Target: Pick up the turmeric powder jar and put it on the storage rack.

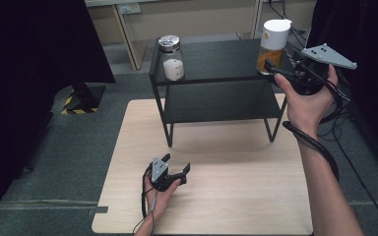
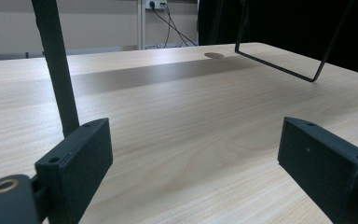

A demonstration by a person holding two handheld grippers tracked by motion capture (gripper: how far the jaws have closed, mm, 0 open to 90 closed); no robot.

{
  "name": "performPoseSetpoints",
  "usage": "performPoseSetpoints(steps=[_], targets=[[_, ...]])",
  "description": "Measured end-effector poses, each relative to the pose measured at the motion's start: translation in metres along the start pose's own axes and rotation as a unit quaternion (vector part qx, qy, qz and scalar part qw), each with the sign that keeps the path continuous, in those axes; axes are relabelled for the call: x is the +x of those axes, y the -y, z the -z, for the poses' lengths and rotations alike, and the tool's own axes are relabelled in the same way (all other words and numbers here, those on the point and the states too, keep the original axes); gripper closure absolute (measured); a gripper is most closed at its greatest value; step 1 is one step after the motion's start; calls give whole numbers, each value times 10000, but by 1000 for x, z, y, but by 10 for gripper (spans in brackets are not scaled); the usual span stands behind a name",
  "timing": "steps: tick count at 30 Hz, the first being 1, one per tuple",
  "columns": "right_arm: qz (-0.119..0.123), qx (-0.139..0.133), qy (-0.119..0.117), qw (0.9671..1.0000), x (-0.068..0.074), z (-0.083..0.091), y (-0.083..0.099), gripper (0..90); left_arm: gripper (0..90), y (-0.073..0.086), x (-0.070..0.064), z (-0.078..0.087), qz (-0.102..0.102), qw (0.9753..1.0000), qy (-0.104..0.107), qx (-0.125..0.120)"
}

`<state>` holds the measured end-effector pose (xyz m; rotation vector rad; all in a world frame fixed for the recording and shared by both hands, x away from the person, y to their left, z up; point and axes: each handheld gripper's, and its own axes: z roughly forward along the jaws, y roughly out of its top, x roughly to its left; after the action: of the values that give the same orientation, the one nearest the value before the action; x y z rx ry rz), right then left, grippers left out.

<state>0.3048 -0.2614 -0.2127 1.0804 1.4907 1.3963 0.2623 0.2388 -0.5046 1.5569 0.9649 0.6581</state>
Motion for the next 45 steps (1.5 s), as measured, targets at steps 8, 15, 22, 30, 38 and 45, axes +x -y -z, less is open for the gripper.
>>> performPoseSetpoints(steps=[8,15,22,30,38,45], targets=[[8,-24,-34,10000,-2,7,9,149,95,0,0,0,-3,10000,-5,3],[53,-13,-95,9999,-2,13,17,149,95,0,0,0,-8,10000,-11,4],[84,-37,-151,9998,-1,18,22,149,94,0,-1,0,-5,10000,-17,4],[122,-21,-208,9997,0,24,30,149,94,0,-1,0,-5,10000,-13,2],[89,-25,-251,9996,-1,33,40,149,95,0,-1,0,-31,10000,-23,9],[49,-16,-333,9994,-5,41,48,150,94,0,-1,0,-29,10000,-22,4]])
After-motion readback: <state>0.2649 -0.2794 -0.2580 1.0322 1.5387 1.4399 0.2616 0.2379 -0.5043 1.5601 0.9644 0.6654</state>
